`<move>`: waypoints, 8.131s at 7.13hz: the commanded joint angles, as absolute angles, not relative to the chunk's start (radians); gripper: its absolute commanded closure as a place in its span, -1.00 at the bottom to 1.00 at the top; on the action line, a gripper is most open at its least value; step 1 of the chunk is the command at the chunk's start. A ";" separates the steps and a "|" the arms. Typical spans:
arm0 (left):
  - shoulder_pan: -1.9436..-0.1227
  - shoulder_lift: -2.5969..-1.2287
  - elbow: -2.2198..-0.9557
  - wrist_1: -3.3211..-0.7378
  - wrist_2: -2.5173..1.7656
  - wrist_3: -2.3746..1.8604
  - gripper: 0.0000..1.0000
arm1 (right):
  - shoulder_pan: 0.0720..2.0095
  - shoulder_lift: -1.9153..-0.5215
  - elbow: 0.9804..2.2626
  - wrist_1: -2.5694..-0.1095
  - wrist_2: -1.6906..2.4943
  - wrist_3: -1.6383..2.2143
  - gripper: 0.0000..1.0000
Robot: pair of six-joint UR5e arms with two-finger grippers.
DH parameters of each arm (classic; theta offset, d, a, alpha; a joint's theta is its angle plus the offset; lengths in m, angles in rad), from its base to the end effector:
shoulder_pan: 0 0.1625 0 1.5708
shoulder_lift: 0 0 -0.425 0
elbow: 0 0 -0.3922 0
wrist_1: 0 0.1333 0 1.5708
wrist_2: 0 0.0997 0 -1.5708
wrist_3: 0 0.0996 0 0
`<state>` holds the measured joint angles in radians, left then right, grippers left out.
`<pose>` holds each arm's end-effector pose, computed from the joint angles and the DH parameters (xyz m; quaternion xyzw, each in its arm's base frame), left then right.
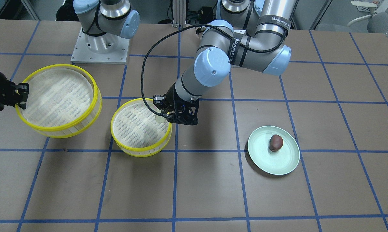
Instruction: Stack buns with steamer
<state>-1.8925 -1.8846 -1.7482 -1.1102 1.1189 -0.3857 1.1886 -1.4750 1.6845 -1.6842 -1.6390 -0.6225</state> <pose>-0.3492 -0.4886 0.2891 0.0346 -0.9739 -0.0916 0.2050 -0.0743 -0.5241 0.3955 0.1213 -0.9909 -0.0585 0.0067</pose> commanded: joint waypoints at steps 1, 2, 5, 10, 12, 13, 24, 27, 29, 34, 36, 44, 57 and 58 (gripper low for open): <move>-1.908 -1.920 -1.772 -1.100 1.117 -0.448 1.00 | 1.203 -1.479 1.684 -1.686 -1.637 -0.592 1.00; -1.908 -1.942 -1.772 -1.100 1.117 -0.449 1.00 | 1.216 -1.479 1.684 -1.684 -1.641 -0.592 1.00; -1.904 -1.945 -1.724 -1.098 1.118 -0.483 -0.99 | 1.283 -1.470 1.690 -1.684 -1.641 -0.493 1.00; -1.527 -1.885 -1.641 -1.152 1.434 0.058 -1.00 | 1.497 -1.401 1.729 -1.761 -1.618 -0.221 1.00; -1.387 -1.875 -1.650 -1.173 1.543 0.334 -1.00 | 1.532 -1.359 1.758 -1.860 -1.588 -0.172 1.00; -1.358 -1.882 -1.669 -1.173 1.548 0.418 -1.00 | 1.549 -1.329 1.803 -1.972 -1.583 -0.172 1.00; -1.351 -2.002 -1.793 -1.127 1.618 0.738 0.99 | 1.589 -1.356 1.867 -1.999 -1.595 -0.324 1.00; -1.356 -1.965 -1.745 -1.161 1.612 0.678 1.00 | 1.589 -1.350 1.867 -1.993 -1.618 -0.316 1.00; -1.400 -1.901 -1.617 -1.355 1.522 0.405 1.00 | 1.589 -1.347 1.867 -1.990 -1.626 -0.316 1.00; -1.672 -1.790 -1.571 -1.416 1.364 -0.085 1.00 | 1.588 -1.376 1.728 -1.930 -1.660 -0.310 -1.00; -1.730 -1.793 -1.577 -1.414 1.304 -0.185 1.00 | 1.568 -1.510 1.574 -1.659 -1.660 -0.299 -1.00; -1.970 -1.842 -1.733 -1.157 1.074 -0.440 1.00 | 1.566 -1.608 1.480 -1.532 -1.595 -0.126 -1.00; -1.717 -1.678 -1.562 -1.440 1.555 -0.159 -1.00 | 1.568 -1.598 1.477 -1.577 -1.577 -0.112 -1.00; -1.679 -1.640 -1.559 -1.457 1.604 -0.076 -1.00 | 1.568 -1.598 1.477 -1.574 -1.578 -0.112 -1.00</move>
<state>-1.7324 -1.6836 -1.5645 -1.4291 1.5570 -0.1694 1.5683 -1.5990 1.4779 -1.5738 -1.5778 -0.1120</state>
